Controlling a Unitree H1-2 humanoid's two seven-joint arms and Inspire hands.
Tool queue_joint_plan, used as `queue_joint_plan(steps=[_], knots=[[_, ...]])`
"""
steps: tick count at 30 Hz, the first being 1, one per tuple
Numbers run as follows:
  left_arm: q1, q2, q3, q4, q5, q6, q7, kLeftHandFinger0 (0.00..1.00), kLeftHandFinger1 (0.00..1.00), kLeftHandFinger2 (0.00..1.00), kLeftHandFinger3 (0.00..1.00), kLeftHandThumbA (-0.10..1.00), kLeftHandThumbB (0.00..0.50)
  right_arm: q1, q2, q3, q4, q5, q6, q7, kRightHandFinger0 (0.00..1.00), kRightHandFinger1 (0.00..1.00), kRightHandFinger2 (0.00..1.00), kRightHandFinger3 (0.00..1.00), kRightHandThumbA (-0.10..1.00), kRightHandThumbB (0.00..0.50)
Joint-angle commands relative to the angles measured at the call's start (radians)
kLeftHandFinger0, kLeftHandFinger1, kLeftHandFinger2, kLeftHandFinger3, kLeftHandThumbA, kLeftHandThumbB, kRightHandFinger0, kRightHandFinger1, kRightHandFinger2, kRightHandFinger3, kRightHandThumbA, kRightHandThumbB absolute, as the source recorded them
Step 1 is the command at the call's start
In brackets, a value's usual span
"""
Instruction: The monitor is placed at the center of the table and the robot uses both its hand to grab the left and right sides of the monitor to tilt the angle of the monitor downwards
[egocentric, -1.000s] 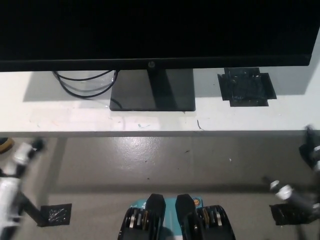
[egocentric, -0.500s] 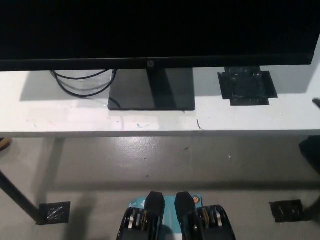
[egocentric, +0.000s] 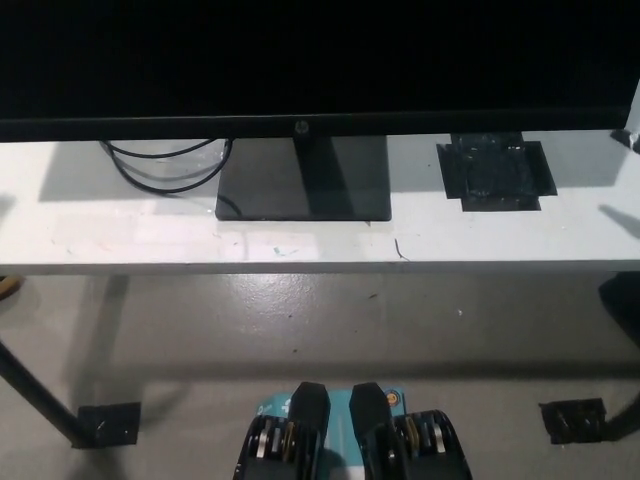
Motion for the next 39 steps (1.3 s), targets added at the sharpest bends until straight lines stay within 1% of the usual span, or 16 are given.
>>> queue_joint_plan(steps=[1, 2, 5, 6, 7, 8, 10, 12, 13, 25, 26, 30, 32, 33, 35, 39], knots=[[-0.106, 0.071, -0.049, 0.078, 0.054, 0.061, -0.053, 1.0, 1.0, 1.0, 1.0, 1.0, 0.384, -0.112, -0.038, 0.01, 0.071, 0.02, 0.01, 0.082, 1.0, 1.0, 1.0, 1.0, 1.0, 0.446], [-0.152, 0.066, -0.075, 0.142, 0.048, 0.051, -0.074, 1.0, 1.0, 1.0, 1.0, 1.0, 0.355, -0.139, -0.037, 0.017, 0.102, 0.019, 0.008, 0.097, 1.0, 1.0, 1.0, 1.0, 1.0, 0.433], [-0.173, 0.069, -0.095, 0.177, 0.042, 0.04, -0.078, 1.0, 1.0, 1.0, 1.0, 1.0, 0.35, -0.151, -0.036, 0.017, 0.12, 0.017, 0.001, 0.107, 1.0, 1.0, 1.0, 1.0, 1.0, 0.433], [-0.247, 0.056, -0.131, 0.279, 0.053, 0.035, -0.099, 1.0, 1.0, 1.0, 1.0, 1.0, 0.384, -0.183, -0.032, 0.027, 0.156, 0.017, 0.014, 0.125, 1.0, 1.0, 1.0, 1.0, 1.0, 0.432], [-0.28, 0.051, -0.149, 0.326, 0.057, 0.03, -0.108, 1.0, 1.0, 1.0, 1.0, 1.0, 0.387, -0.2, -0.03, 0.031, 0.176, 0.016, 0.024, 0.135, 1.0, 1.0, 1.0, 1.0, 1.0, 0.436], [-0.306, 0.047, -0.166, 0.37, 0.064, 0.013, -0.107, 1.0, 1.0, 1.0, 1.0, 1.0, 0.414, -0.209, -0.031, 0.036, 0.176, 0.013, 0.034, 0.143, 1.0, 1.0, 1.0, 1.0, 1.0, 0.424], [-0.33, 0.047, -0.19, 0.404, 0.077, 0.003, -0.107, 1.0, 1.0, 1.0, 1.0, 1.0, 0.428, -0.235, -0.031, 0.042, 0.209, 0.017, 0.035, 0.162, 1.0, 1.0, 1.0, 1.0, 1.0, 0.47], [-0.337, 0.049, -0.199, 0.416, 0.074, -0.003, -0.104, 1.0, 1.0, 1.0, 1.0, 1.0, 0.429, -0.239, -0.031, 0.042, 0.215, 0.016, 0.033, 0.165, 1.0, 1.0, 1.0, 1.0, 1.0, 0.474], [-0.345, 0.052, -0.208, 0.422, 0.078, 0.006, -0.115, 1.0, 1.0, 1.0, 1.0, 1.0, 0.432, -0.256, -0.03, 0.048, 0.234, 0.014, 0.039, 0.176, 1.0, 1.0, 1.0, 1.0, 1.0, 0.498], [-0.402, 0.047, -0.262, 0.482, 0.11, -0.007, -0.133, 1.0, 1.0, 1.0, 1.0, 1.0, 0.388, -0.346, -0.022, 0.055, 0.353, 0.037, 0.015, 0.293, 1.0, 1.0, 1.0, 1.0, 1.0, 0.5], [-0.44, 0.039, -0.285, 0.508, 0.112, -0.02, -0.168, 1.0, 1.0, 1.0, 1.0, 1.0, 0.465, -0.362, -0.028, 0.063, 0.363, 0.044, 0.018, 0.337, 1.0, 1.0, 1.0, 1.0, 0.99, 0.491], [-0.459, 0.038, -0.302, 0.532, 0.112, -0.034, -0.178, 1.0, 1.0, 1.0, 1.0, 1.0, 0.481, -0.369, -0.027, 0.058, 0.372, 0.049, 0.019, 0.361, 1.0, 1.0, 1.0, 1.0, 0.95, 0.483], [-0.511, 0.017, -0.325, 0.571, 0.114, -0.063, -0.204, 1.0, 1.0, 1.0, 1.0, 1.0, 0.479, -0.391, -0.036, 0.098, 0.358, -0.005, 0.029, 0.364, 1.0, 1.0, 1.0, 1.0, 0.93, 0.5], [-0.528, 0.014, -0.335, 0.577, 0.121, -0.069, -0.209, 1.0, 1.0, 1.0, 1.0, 1.0, 0.495, -0.4, -0.039, 0.105, 0.361, -0.012, 0.026, 0.363, 1.0, 1.0, 1.0, 1.0, 0.91, 0.5], [-0.553, 0.006, -0.349, 0.596, 0.115, -0.068, -0.23, 1.0, 1.0, 1.0, 1.0, 1.0, 0.462, -0.405, -0.043, 0.12, 0.35, -0.027, 0.03, 0.36, 1.0, 1.0, 1.0, 1.0, 0.91, 0.5], [-0.6, -0.012, -0.379, 0.642, 0.114, -0.101, -0.264, 1.0, 1.0, 1.0, 1.0, 1.0, 0.453, -0.421, -0.051, 0.164, 0.34, -0.079, 0.022, 0.337, 1.0, 1.0, 1.0, 1.0, 0.94, 0.5]])
